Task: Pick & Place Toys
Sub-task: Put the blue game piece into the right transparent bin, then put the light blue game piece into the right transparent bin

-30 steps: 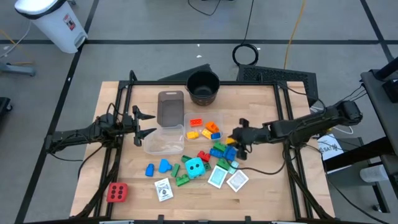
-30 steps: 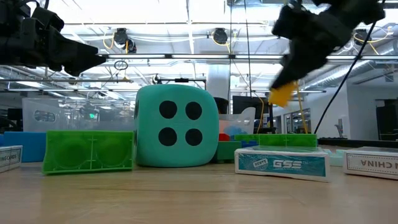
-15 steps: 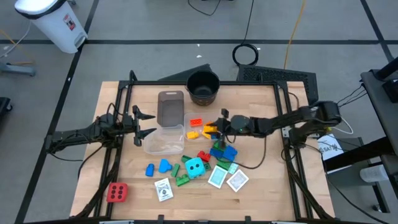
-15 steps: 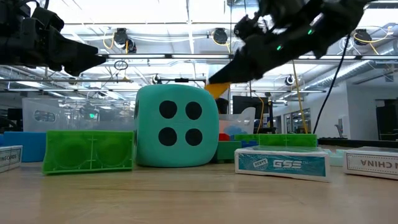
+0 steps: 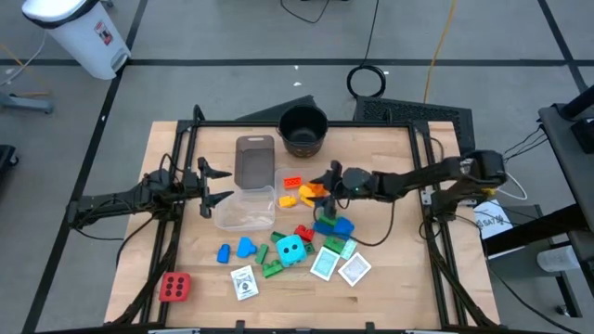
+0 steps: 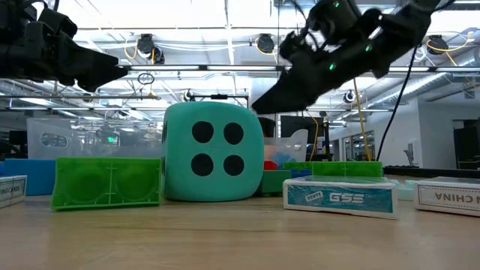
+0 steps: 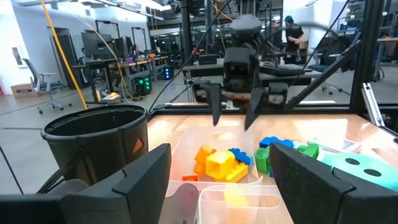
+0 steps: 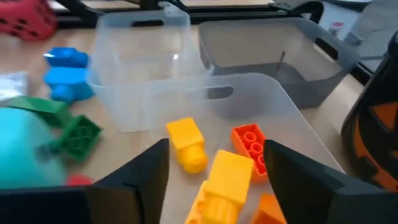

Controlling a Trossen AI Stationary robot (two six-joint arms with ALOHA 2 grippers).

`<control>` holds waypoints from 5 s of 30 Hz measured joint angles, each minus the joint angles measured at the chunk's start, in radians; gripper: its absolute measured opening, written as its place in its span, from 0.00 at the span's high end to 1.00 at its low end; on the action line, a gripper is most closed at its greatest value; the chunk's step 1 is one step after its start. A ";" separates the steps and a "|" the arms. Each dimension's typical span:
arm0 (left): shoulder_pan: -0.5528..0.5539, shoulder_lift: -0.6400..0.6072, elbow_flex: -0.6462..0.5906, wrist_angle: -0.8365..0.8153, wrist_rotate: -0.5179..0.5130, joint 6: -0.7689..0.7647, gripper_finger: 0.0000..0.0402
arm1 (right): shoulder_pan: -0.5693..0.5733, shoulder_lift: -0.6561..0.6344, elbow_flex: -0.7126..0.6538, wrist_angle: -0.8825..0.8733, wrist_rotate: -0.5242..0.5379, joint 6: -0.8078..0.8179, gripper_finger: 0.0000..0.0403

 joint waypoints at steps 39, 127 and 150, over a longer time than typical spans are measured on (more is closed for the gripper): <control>0.000 0.000 0.000 0.000 0.000 0.000 0.32 | 0.244 -0.396 -0.100 -0.998 0.138 0.236 0.49; 0.000 0.000 0.000 0.000 0.000 0.000 0.32 | -0.098 -0.010 -0.081 0.082 -0.155 -0.066 0.12; 0.000 0.000 0.000 0.000 0.000 0.000 0.32 | 0.321 -0.216 -0.081 -0.506 0.193 0.236 0.20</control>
